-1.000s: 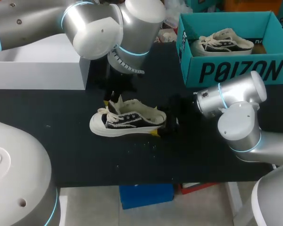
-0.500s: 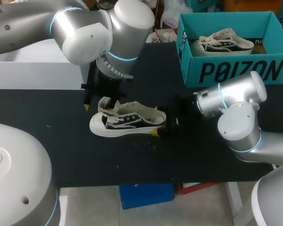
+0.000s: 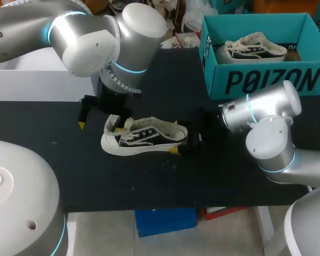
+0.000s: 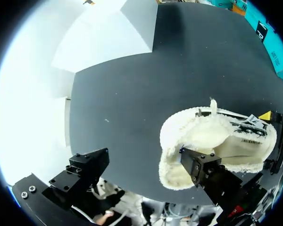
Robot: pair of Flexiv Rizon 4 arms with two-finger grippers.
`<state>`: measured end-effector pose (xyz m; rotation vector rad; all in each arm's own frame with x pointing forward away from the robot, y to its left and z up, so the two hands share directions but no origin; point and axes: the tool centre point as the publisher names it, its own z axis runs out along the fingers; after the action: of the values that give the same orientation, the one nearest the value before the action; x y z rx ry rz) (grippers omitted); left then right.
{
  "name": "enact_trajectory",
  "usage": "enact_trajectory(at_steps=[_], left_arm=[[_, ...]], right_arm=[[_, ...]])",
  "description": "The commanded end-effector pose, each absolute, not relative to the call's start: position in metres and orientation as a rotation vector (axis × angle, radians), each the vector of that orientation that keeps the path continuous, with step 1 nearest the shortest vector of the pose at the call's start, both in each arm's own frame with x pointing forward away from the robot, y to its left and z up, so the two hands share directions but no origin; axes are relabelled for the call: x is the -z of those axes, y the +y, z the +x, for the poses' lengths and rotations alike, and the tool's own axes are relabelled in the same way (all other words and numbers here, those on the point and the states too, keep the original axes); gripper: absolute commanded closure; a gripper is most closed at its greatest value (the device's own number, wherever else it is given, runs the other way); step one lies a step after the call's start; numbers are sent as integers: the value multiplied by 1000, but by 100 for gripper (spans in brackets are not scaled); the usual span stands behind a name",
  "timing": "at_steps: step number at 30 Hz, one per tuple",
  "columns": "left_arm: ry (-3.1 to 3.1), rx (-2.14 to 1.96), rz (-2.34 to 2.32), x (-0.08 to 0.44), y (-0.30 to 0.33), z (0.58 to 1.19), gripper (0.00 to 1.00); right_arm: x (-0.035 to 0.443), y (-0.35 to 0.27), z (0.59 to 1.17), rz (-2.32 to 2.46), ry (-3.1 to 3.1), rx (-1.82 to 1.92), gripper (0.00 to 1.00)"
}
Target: Take the shoe out of the shoebox, open the shoe tongue, remove and reinsert the insole, then place the shoe into the shoebox
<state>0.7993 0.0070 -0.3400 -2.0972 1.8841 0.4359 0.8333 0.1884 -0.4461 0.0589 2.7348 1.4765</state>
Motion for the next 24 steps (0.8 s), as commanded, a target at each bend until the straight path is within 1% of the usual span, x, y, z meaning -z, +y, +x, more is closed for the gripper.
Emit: enact_trajectory(at_steps=[1, 12, 15, 21, 23, 24], left_arm=[[1882, -438, -2113, 346, 24, 797, 0], [1877, -480, -2120, 351, 34, 793, 0], [1881, -465, -2113, 343, 35, 793, 0], [1910, -379, -2026, 308, 27, 788, 0], [1922, -341, -2000, 296, 25, 787, 6], [1929, -332, -1993, 293, 24, 787, 7]], right_arm=[[450, 187, 833, 63, 2736, -1473, 100], [450, 187, 833, 63, 2736, -1473, 100], [450, 187, 833, 63, 2736, -1473, 100], [450, 187, 833, 63, 2736, -1473, 100], [450, 187, 833, 63, 2736, -1473, 100], [450, 187, 833, 63, 2736, -1473, 100]])
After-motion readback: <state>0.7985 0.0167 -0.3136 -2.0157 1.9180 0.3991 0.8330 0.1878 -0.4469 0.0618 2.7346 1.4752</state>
